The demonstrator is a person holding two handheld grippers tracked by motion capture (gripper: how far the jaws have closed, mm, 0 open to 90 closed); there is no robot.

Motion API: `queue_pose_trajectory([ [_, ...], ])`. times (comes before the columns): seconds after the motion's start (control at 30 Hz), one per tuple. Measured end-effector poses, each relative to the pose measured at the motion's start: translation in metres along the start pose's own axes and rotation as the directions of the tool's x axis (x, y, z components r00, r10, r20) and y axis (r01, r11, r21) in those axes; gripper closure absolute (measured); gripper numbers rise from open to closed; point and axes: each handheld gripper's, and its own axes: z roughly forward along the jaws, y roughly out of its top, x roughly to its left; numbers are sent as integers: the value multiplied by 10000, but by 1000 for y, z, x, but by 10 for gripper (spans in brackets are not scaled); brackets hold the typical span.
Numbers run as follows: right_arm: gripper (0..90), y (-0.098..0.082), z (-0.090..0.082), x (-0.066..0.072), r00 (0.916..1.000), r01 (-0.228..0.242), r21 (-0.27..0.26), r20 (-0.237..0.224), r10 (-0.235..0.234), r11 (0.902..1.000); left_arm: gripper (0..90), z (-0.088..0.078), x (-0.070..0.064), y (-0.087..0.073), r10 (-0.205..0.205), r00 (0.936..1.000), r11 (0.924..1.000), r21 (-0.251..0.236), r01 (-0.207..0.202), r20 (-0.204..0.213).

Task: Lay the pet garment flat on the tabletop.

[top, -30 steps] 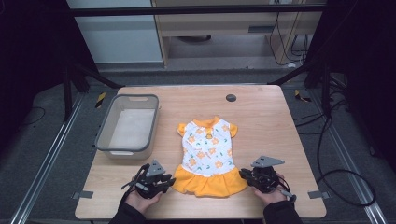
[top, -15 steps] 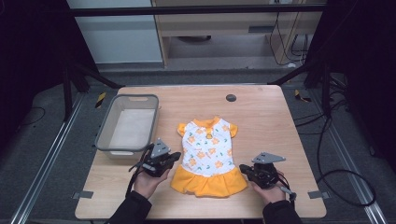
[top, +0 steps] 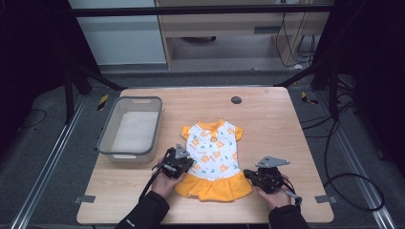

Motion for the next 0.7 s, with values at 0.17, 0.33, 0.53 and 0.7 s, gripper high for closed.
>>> queue_pose_trajectory([
  [0.17,884,-1,-1,2,10000,33,49,-27,-33,10000,839,-1,2,-2,-172,9998,9998,28,172,70],
  [0.33,893,0,-1,2,9999,79,-19,-73,-79,10000,807,-5,3,0,-300,9995,9994,-187,302,97],
  [0.53,893,0,-2,3,9999,94,-153,-142,-96,9998,803,-27,4,3,-489,9987,9957,-776,501,171],
  [0.7,876,0,-5,0,10000,-5,-318,-16,4,9995,789,-53,3,-1,-454,9987,9922,-1148,478,238],
])
